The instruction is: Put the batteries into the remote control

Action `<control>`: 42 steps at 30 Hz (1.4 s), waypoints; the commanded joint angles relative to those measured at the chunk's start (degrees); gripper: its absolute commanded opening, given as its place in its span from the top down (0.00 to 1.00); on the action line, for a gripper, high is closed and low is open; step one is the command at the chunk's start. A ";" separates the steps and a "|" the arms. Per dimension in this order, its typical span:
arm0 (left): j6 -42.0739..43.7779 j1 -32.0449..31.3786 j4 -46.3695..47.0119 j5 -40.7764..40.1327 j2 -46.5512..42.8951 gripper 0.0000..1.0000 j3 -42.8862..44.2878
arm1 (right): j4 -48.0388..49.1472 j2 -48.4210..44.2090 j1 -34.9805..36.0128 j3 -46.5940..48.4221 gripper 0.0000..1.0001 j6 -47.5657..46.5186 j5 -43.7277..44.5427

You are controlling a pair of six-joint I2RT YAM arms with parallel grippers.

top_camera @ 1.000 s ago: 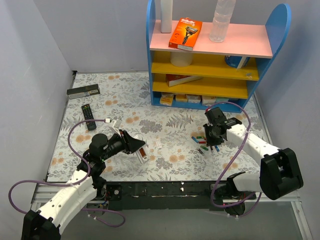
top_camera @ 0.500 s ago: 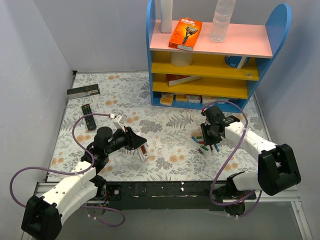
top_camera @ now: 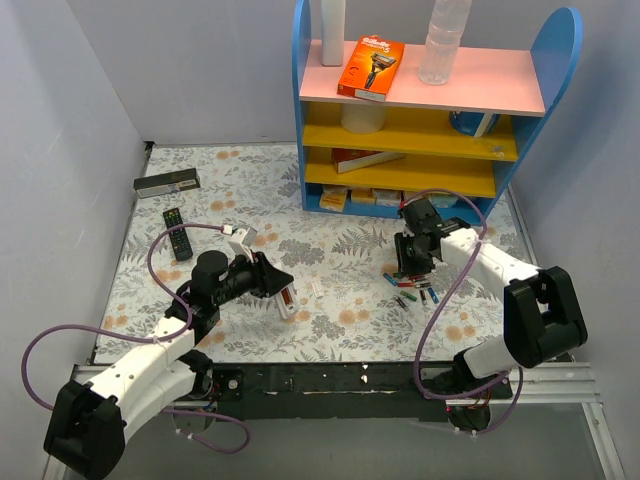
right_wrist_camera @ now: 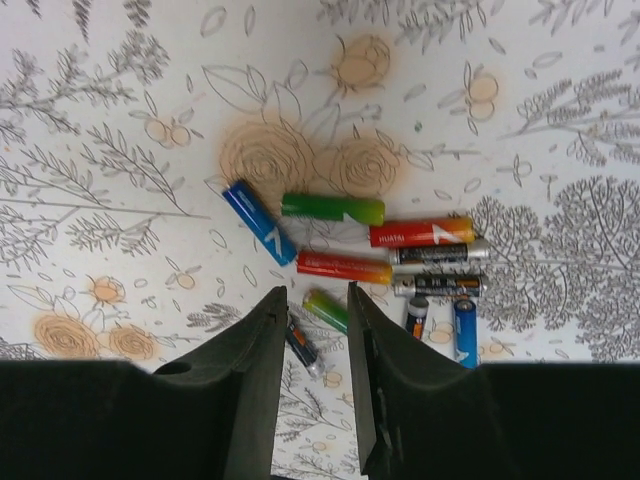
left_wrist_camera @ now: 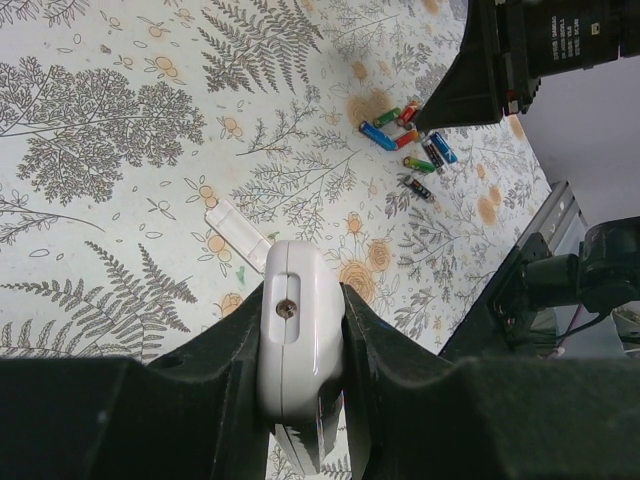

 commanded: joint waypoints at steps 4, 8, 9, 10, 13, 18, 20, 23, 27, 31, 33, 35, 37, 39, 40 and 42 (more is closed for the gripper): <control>0.77 -0.04 3.14 -1.18 0.32 1.00 0.36 | 1.67 5.47 2.40 5.93 0.62 -4.05 -1.55; 0.86 -0.13 2.97 -1.35 0.59 1.00 0.53 | 0.62 8.81 4.25 8.82 0.63 -6.16 -0.59; 0.86 -0.04 2.88 -1.27 0.67 1.00 0.53 | 0.36 9.43 4.68 9.35 0.63 -6.60 -0.07; 0.86 -0.13 2.88 -1.27 0.68 1.00 0.53 | 0.01 10.13 5.47 10.14 0.63 -7.30 0.55; 0.86 -0.04 2.79 -1.44 0.68 1.00 0.62 | -1.31 13.12 6.79 12.52 0.64 -8.18 2.40; 1.04 -0.13 2.44 -1.44 0.85 1.00 0.71 | -2.28 17.08 7.76 14.54 0.67 -9.24 4.07; 1.04 -0.22 2.44 -1.35 0.85 1.00 0.71 | -2.46 18.13 7.94 14.72 0.71 -9.68 4.07; 1.04 -0.22 2.53 -1.35 0.85 1.00 0.71 | -3.07 19.19 8.29 14.72 0.71 -9.94 4.07; 0.78 -0.22 2.79 -1.09 0.94 1.00 0.62 | -3.69 20.07 8.99 14.02 0.71 -11.08 3.81; 0.60 -0.22 3.06 -0.56 1.29 1.00 0.62 | -3.95 20.95 9.87 13.49 0.71 -11.52 4.25; 0.51 -0.30 3.41 -0.30 1.47 1.00 0.79 | -3.86 20.95 10.05 13.49 0.84 -11.61 4.51; -0.45 -0.30 4.11 0.40 1.90 1.00 0.79 | -3.69 20.34 10.40 14.01 0.92 -11.35 4.16; -1.68 -0.30 5.69 1.10 2.34 1.00 0.97 | -3.77 19.02 10.49 14.72 0.93 -11.18 3.81; -2.48 -0.39 7.61 2.33 3.31 1.00 1.14 | -3.95 17.62 10.58 16.21 0.97 -10.82 3.11; -2.91 -0.31 8.32 2.69 3.66 1.00 1.41 | -3.95 15.78 10.66 16.91 0.97 -10.65 3.02; -3.88 -0.30 11.04 3.83 4.63 1.00 1.50 | -3.17 13.58 10.93 18.49 0.99 -9.68 2.05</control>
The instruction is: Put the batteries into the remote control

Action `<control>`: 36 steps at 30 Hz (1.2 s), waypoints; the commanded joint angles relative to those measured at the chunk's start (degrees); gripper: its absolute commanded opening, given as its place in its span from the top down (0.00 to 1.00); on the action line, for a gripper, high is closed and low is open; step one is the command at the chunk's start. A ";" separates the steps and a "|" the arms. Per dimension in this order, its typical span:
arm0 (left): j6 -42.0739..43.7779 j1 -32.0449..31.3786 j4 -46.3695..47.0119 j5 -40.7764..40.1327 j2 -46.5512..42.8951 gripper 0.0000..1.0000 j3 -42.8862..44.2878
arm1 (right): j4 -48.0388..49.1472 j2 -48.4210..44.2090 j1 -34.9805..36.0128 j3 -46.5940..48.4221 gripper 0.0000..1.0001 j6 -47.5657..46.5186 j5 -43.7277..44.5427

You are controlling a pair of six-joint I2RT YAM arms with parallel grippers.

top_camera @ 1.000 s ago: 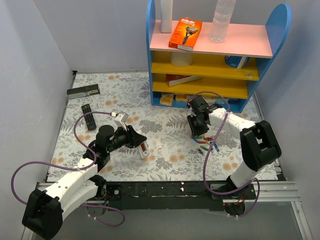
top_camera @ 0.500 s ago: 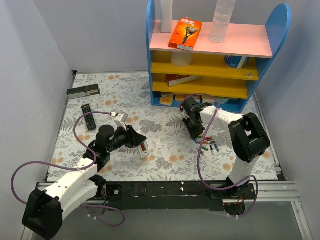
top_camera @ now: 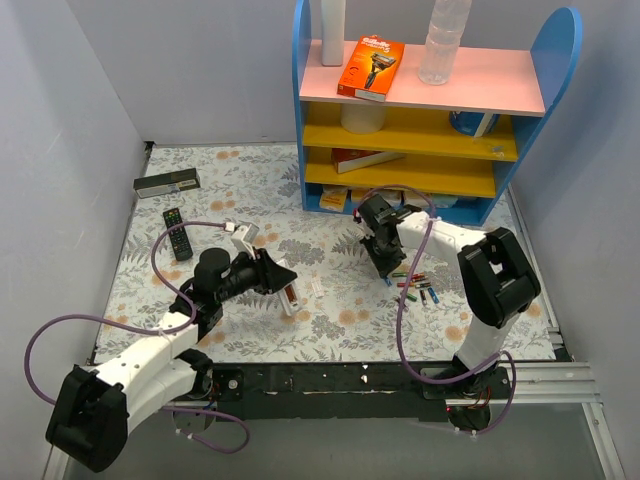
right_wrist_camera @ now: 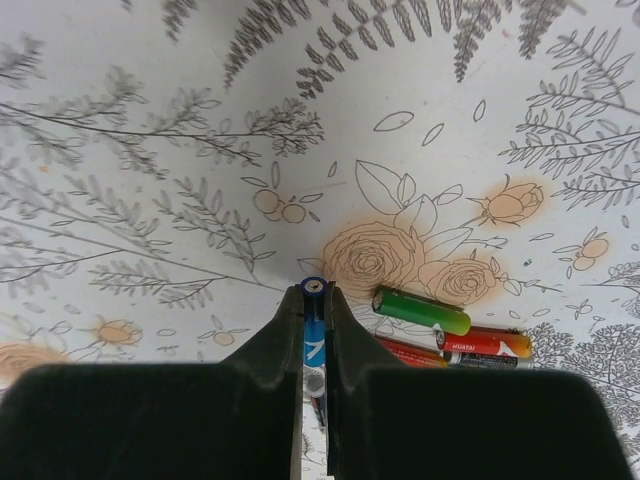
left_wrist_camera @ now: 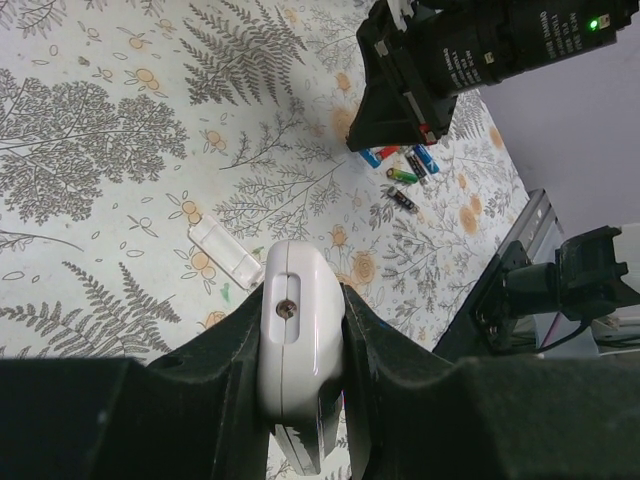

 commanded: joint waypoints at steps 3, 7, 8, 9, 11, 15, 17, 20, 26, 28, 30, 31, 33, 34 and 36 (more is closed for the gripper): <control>-3.91 -0.24 10.51 3.97 2.47 1.00 1.61 | 4.57 -10.91 1.77 4.78 0.99 2.06 -6.53; -6.02 -0.24 15.18 5.20 5.28 1.00 2.92 | 11.61 -19.42 4.23 2.76 0.99 2.41 -11.46; -6.81 -0.24 16.15 5.29 5.81 1.00 3.36 | 12.94 -20.66 4.93 2.40 0.99 2.41 -12.25; -8.21 -0.24 17.90 5.03 6.94 1.00 3.63 | 14.17 -22.07 5.72 1.97 0.99 2.68 -12.43; -9.54 -0.33 19.84 4.93 8.09 1.00 4.06 | 19.09 -25.94 8.27 0.12 0.99 3.29 -13.04; -13.75 -0.24 23.70 4.50 10.99 1.00 5.64 | 27.96 -31.22 14.06 -3.48 0.99 3.99 -12.70; -15.95 -0.33 23.80 3.79 12.31 1.00 6.35 | 31.82 -33.15 15.83 -5.15 0.99 3.91 -11.21; -17.54 -0.59 23.72 3.09 12.93 1.00 7.67 | 34.48 -33.86 19.26 -6.21 0.99 3.21 -9.01; -19.03 -0.77 19.50 1.07 11.88 1.00 9.34 | 39.23 -32.37 24.18 -7.09 0.99 2.24 -5.07; -19.30 -0.68 18.27 0.81 11.62 1.00 9.52 | 40.89 -31.67 25.50 -7.70 0.99 1.54 -3.74; -20.08 -0.77 17.48 0.63 11.26 1.00 9.60 | 42.48 -31.49 26.29 -8.75 0.99 0.84 -2.86; -20.44 -0.68 17.30 0.63 11.18 1.00 9.52 | 44.14 -31.31 26.65 -9.11 0.99 0.57 -2.42; -21.40 -0.77 17.04 0.63 10.91 1.00 9.43 | 44.59 -30.70 27.00 -9.11 0.99 0.31 -1.54; -21.58 -0.85 16.95 0.63 10.91 1.00 9.43 | 44.59 -29.91 27.09 -9.03 0.99 -0.13 -1.27; -21.93 -0.77 16.60 0.72 10.82 1.00 9.43 | 44.68 -29.29 27.53 -9.29 0.99 -0.31 -0.31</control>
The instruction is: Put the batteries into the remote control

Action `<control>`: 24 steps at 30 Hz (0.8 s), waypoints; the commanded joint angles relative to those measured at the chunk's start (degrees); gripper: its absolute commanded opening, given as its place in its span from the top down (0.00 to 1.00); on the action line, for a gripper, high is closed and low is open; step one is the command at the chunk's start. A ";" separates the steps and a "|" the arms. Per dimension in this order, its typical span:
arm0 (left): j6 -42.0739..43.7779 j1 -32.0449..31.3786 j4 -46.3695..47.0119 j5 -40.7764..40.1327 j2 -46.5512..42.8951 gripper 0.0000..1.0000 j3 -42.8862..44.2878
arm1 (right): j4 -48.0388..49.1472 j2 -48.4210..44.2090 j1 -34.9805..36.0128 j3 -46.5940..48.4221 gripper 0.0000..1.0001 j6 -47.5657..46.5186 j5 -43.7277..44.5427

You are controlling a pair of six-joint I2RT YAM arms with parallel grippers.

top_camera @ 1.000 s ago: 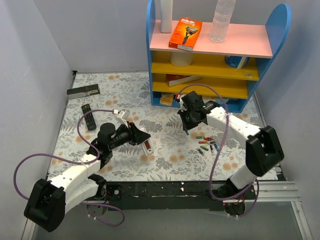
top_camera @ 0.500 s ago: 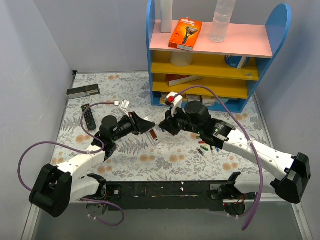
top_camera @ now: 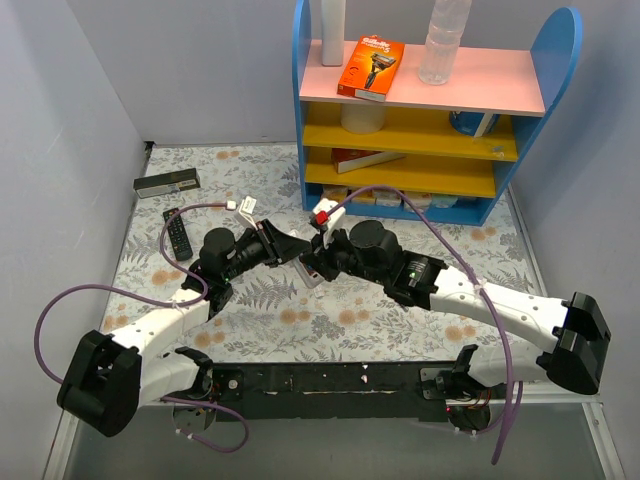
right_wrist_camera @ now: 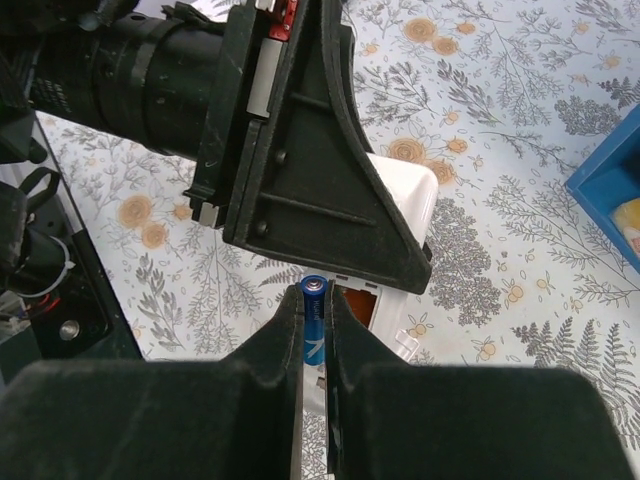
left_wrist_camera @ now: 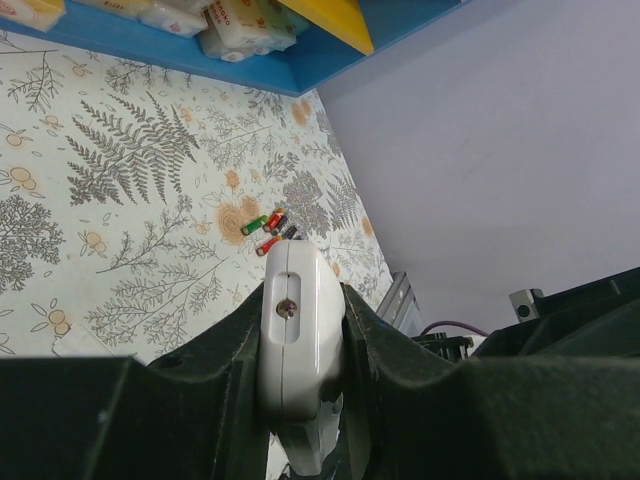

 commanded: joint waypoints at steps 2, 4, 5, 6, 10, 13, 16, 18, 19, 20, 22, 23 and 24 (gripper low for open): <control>-1.67 -0.44 -1.50 -0.70 -2.38 1.00 1.91 | 5.71 1.57 1.08 -1.03 0.99 -2.06 4.74; -1.76 -0.70 -1.94 -0.88 -2.82 1.00 2.00 | 5.97 1.57 1.08 -1.56 0.99 -2.15 5.98; -1.85 -0.70 -2.12 -0.97 -2.91 1.00 2.00 | 6.41 1.49 1.17 -2.25 0.99 -2.24 6.77; -2.02 -0.88 -2.73 -1.06 -2.99 1.00 2.09 | 6.76 1.40 1.17 -2.61 0.99 -2.32 7.21; -2.55 -1.40 -3.53 -1.49 -3.70 1.00 2.00 | 6.68 2.01 1.08 -3.23 0.99 -1.89 7.21; -2.99 -1.41 -3.70 -1.85 -3.96 1.00 2.08 | 6.59 2.63 1.08 -3.40 0.99 -1.36 6.69; -2.82 -1.41 -4.67 -2.37 -4.23 1.00 2.44 | 5.80 2.80 1.17 -3.84 0.99 -1.53 7.73; -2.47 -1.41 -6.16 -3.07 -4.31 1.00 3.14 | 5.19 2.80 1.17 -4.19 0.99 -1.71 8.53; -2.29 -1.41 -6.86 -3.25 -4.40 1.00 3.40 | 4.49 2.72 1.17 -4.46 0.99 -1.62 8.71; -2.03 -1.41 -7.56 -3.51 -4.31 1.00 3.75 | 4.31 2.72 1.17 -4.81 0.99 -1.53 8.88; -1.41 -1.41 -8.10 -3.69 -4.58 1.00 4.19 | 4.13 2.72 1.17 -5.42 0.99 -0.84 8.88; -1.24 -1.49 -8.62 -3.78 -4.66 1.00 4.37 | 3.26 2.98 1.17 -5.43 0.99 -0.48 8.88; -0.97 -1.49 -8.71 -3.87 -4.67 1.00 4.72 | 2.82 3.68 1.17 -5.25 0.99 -0.04 8.80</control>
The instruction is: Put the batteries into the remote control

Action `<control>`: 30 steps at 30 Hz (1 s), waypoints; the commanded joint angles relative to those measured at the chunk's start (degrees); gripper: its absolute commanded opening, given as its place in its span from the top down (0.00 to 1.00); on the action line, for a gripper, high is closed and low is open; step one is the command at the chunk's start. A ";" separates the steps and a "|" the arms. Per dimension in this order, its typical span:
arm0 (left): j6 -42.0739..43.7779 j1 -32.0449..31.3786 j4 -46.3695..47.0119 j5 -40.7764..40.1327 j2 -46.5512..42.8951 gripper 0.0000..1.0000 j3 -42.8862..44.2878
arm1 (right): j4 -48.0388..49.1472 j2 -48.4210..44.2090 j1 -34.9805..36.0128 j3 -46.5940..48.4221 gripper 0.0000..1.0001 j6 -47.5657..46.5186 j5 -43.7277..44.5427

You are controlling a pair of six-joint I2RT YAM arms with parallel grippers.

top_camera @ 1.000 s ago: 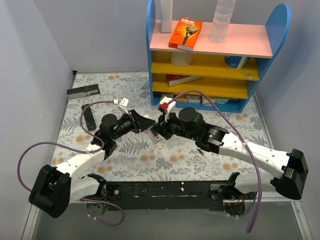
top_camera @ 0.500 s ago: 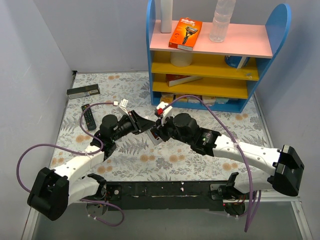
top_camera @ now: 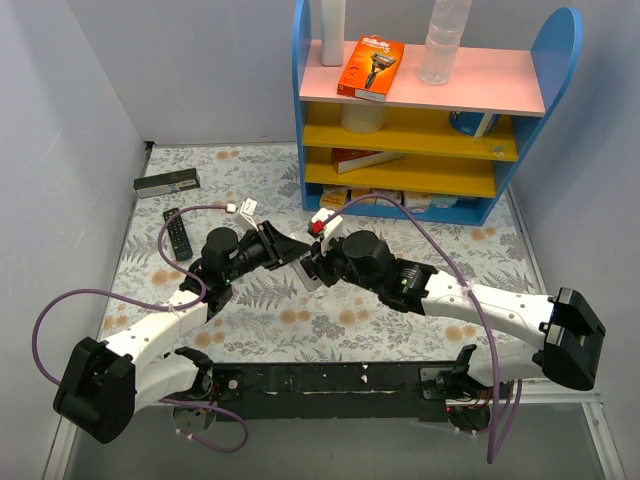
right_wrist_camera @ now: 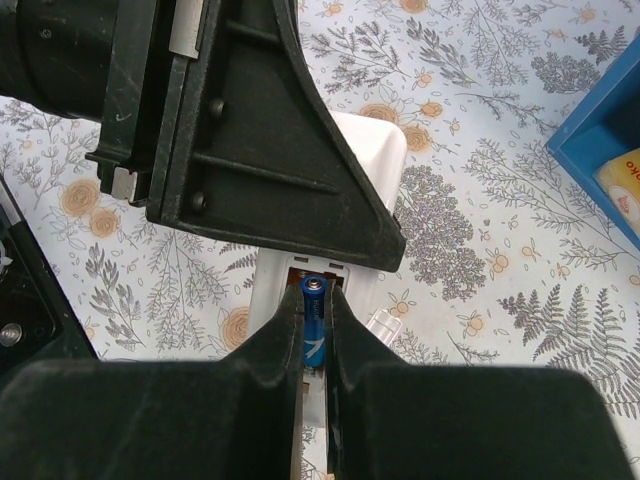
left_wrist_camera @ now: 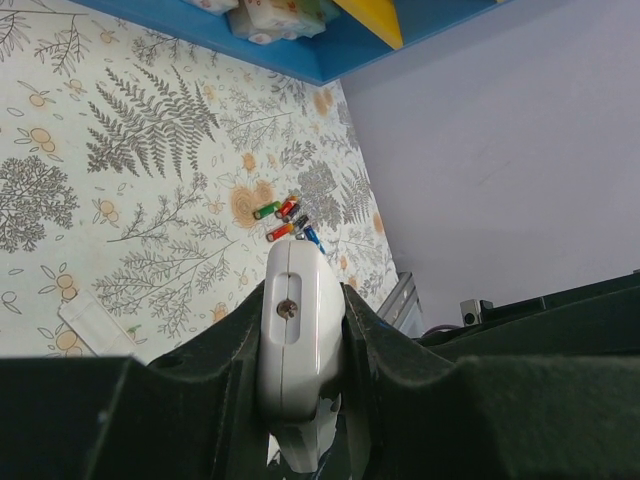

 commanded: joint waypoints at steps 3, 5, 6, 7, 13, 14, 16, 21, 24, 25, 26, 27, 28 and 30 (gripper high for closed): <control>1.48 -0.47 -1.20 -0.79 -2.17 1.00 3.59 | -1.96 1.98 0.12 -0.70 0.99 2.41 2.30; 1.57 -0.55 -1.11 -0.79 -2.00 1.00 3.59 | -1.61 2.33 0.03 -1.05 0.97 4.08 2.83; 1.74 -0.64 -1.11 -0.70 -1.91 1.00 3.67 | -1.43 2.77 0.03 -1.23 0.96 4.70 3.09; 1.83 -0.73 -1.20 -0.70 -1.91 1.00 3.85 | -1.43 2.95 0.03 -1.23 0.94 5.49 4.05; 3.06 -0.91 -1.90 -0.53 -1.73 1.00 3.85 | -0.90 4.79 0.12 -1.93 0.89 9.53 7.83; 3.06 -0.99 -1.90 -0.52 -1.65 1.00 3.76 | -0.90 5.06 0.04 -1.85 0.89 9.71 8.10; 3.06 -0.99 -2.07 -0.70 -1.73 1.00 3.59 | -1.34 5.32 0.03 -1.84 0.87 10.24 9.41; 4.03 -0.99 -2.78 -1.23 -1.65 1.00 3.67 | -1.61 5.15 0.03 -2.20 0.84 10.50 11.18; 4.99 -0.99 -3.74 -1.67 -1.56 1.00 3.76 | -1.61 5.24 0.03 -2.28 0.83 10.24 11.88; 5.26 -0.99 -4.44 -1.84 -1.56 1.00 3.85 | -1.52 5.24 0.03 -2.28 0.83 9.89 12.23; 5.43 -0.99 -4.54 -1.76 -1.56 1.00 3.94 | -1.17 5.41 0.03 -2.28 0.82 9.63 12.15; 5.70 -0.99 -4.88 -1.75 -1.56 1.00 4.03 | -1.08 5.41 0.03 -2.28 0.82 9.45 12.15; 6.13 -1.08 -5.15 -1.75 -1.47 1.00 4.20 | -1.08 5.50 0.12 -2.46 0.82 9.36 12.15; 6.93 -1.17 -6.03 -1.67 -1.30 1.00 4.99 | -1.08 5.59 0.03 -2.37 0.82 8.83 12.32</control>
